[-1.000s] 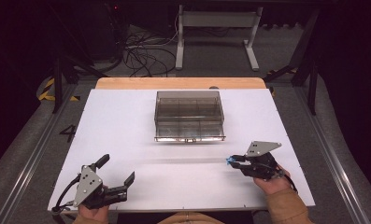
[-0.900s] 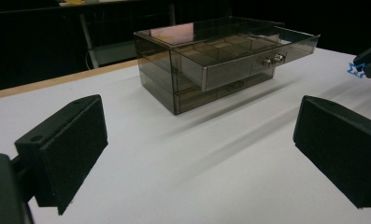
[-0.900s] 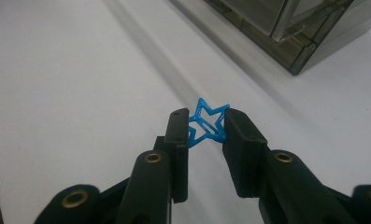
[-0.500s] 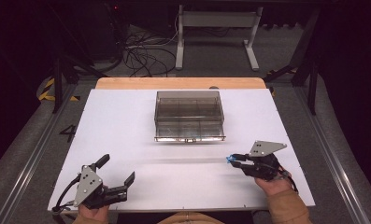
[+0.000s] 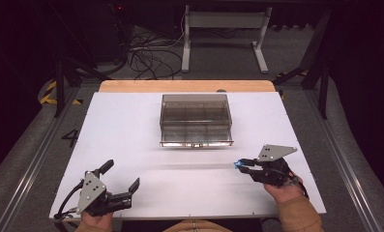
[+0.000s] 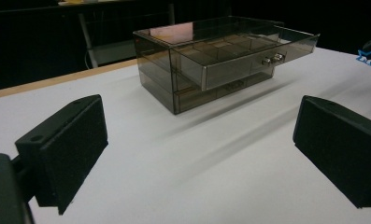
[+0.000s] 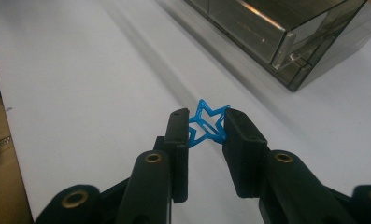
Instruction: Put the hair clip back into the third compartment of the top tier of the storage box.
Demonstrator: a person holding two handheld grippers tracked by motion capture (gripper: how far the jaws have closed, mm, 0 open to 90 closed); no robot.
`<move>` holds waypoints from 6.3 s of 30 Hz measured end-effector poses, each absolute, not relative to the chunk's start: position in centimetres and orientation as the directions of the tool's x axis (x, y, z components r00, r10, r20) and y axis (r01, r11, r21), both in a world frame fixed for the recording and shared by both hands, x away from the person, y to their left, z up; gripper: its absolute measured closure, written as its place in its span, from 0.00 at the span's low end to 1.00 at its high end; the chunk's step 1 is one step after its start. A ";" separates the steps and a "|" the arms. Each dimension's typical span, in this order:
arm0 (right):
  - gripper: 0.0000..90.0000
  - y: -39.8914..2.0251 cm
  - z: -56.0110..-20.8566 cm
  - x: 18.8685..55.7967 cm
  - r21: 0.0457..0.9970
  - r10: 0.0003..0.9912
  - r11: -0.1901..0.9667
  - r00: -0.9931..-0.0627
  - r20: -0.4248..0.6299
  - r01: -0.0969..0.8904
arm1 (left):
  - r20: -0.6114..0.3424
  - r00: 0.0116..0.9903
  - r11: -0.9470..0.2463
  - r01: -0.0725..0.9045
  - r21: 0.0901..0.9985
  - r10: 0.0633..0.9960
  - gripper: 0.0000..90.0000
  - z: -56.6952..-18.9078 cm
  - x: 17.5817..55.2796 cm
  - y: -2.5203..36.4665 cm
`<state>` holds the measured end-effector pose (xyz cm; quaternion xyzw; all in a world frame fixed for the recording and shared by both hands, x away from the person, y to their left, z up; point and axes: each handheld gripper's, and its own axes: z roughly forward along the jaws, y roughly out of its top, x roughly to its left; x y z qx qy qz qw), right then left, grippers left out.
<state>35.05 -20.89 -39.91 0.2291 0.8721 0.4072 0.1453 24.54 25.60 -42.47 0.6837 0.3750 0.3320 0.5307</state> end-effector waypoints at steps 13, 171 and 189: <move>0.80 -20.5 -37.9 35.3 0.785 0.522 0.553 -0.851 -0.064 0.280 | 0.058 0.500 -0.159 0.160 0.974 0.864 0.04 -42.5 24.5 25.6; 0.71 -12.0 -36.8 46.2 0.654 0.567 0.630 -0.824 -0.019 0.419 | 0.055 0.509 -0.162 0.168 0.972 0.859 0.05 -42.5 24.6 25.5; 0.63 -12.9 -34.4 44.0 0.753 0.549 0.559 -0.835 -0.024 0.346 | 0.056 0.510 -0.164 0.170 0.972 0.858 0.05 -42.5 24.7 25.5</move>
